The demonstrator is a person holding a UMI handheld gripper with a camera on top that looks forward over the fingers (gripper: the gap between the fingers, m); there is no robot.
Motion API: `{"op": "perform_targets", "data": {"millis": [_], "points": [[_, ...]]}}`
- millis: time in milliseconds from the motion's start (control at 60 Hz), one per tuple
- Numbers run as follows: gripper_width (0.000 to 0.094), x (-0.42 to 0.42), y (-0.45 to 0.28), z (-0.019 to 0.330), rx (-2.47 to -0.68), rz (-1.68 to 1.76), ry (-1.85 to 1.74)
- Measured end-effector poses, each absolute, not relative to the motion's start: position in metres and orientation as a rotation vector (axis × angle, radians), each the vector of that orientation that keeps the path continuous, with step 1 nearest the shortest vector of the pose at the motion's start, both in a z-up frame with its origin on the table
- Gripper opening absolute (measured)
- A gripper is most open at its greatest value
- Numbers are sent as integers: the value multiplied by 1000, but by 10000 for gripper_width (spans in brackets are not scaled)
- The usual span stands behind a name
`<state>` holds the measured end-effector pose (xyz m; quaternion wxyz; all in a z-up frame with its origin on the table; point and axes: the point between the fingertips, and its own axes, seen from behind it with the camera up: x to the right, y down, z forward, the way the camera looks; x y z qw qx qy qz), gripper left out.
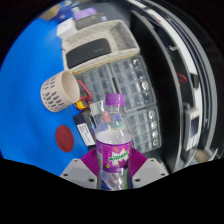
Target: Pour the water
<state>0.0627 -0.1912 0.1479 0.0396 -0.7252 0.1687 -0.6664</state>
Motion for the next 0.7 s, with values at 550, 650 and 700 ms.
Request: {"op": "perform_targets", "data": {"millis": [550, 650, 700], "points": [[349, 131, -128, 163, -2529, -2515, -669], [349, 134, -121, 166, -2515, -2544, -728], [350, 135, -119, 167, -2511, -2554, -749]]}}
